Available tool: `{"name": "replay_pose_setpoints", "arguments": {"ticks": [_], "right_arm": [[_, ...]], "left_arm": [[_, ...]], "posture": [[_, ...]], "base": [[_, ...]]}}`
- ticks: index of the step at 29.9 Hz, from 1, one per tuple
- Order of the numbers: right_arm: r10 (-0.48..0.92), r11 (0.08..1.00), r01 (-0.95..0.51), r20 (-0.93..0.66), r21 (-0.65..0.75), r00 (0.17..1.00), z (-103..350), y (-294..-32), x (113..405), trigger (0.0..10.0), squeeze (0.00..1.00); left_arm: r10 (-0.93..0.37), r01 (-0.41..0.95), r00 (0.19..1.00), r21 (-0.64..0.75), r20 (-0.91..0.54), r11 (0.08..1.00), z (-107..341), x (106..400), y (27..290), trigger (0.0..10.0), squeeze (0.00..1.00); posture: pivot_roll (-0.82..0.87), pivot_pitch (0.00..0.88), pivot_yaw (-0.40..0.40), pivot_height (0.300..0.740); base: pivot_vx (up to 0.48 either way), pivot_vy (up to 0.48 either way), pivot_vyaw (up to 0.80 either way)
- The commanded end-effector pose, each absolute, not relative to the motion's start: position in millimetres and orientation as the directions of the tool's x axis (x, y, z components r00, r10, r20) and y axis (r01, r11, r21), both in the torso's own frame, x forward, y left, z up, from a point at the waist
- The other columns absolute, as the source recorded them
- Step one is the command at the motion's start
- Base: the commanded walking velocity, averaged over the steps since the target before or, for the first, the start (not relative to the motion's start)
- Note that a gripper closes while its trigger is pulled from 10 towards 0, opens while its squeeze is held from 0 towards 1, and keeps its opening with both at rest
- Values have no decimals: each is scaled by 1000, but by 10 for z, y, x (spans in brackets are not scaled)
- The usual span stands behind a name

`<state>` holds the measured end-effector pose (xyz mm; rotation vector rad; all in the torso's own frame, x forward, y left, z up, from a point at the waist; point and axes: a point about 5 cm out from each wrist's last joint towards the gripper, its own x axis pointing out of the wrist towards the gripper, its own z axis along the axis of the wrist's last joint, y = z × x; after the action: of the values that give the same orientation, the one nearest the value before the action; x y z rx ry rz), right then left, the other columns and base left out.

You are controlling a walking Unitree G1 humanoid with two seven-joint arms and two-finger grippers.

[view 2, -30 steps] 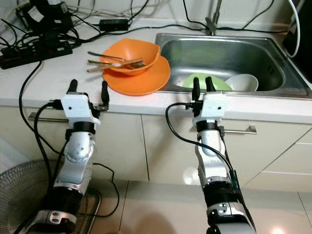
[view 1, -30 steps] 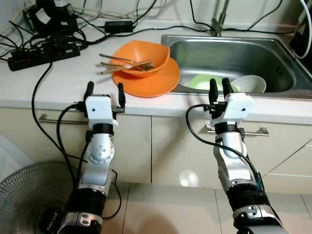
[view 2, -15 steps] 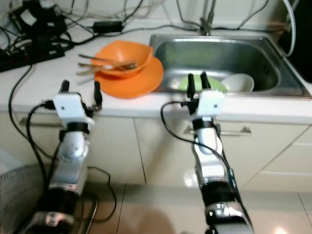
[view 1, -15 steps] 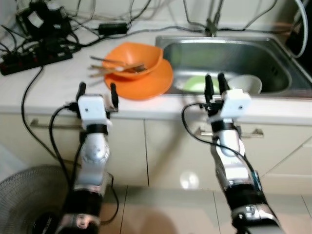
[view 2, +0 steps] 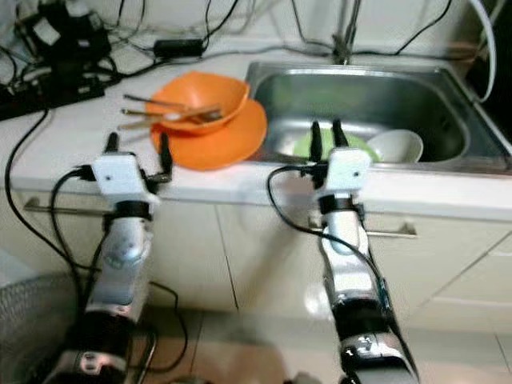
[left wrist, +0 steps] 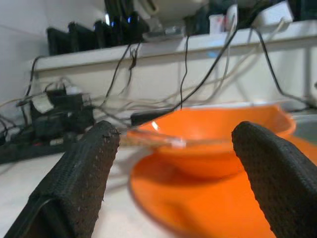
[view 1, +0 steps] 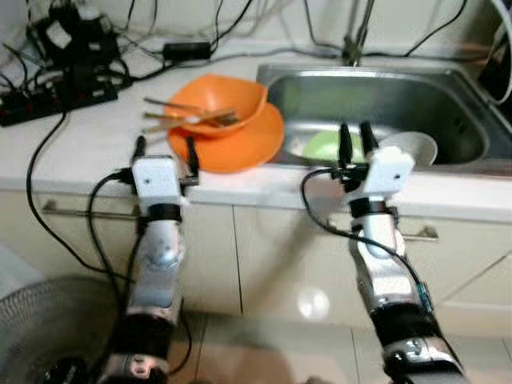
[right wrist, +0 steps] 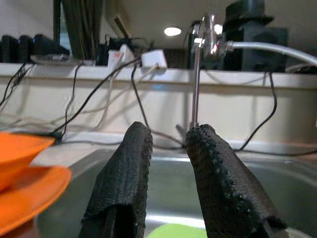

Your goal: Kitchen organization

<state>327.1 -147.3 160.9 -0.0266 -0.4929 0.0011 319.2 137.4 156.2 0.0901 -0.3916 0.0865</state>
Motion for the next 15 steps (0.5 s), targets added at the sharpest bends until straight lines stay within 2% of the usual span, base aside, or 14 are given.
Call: {"name": "replay_pose_setpoints", "arguments": {"ticks": [1,15], "right_arm": [[30,1000,-24,493,-19,869,1675,-1367,3278,10000,0],[33,999,-29,491,-15,870,1670,-1365,3273,10000,0]], "left_arm": [[93,-134,916,78,390,988,1588,3190,1480,10000,0],[96,-141,911,83,400,987,1609,3171,1481,10000,0]], "posture": [[93,68,18,740],[95,71,14,740]], "base": [[315,0,0],[314,0,0]]}}
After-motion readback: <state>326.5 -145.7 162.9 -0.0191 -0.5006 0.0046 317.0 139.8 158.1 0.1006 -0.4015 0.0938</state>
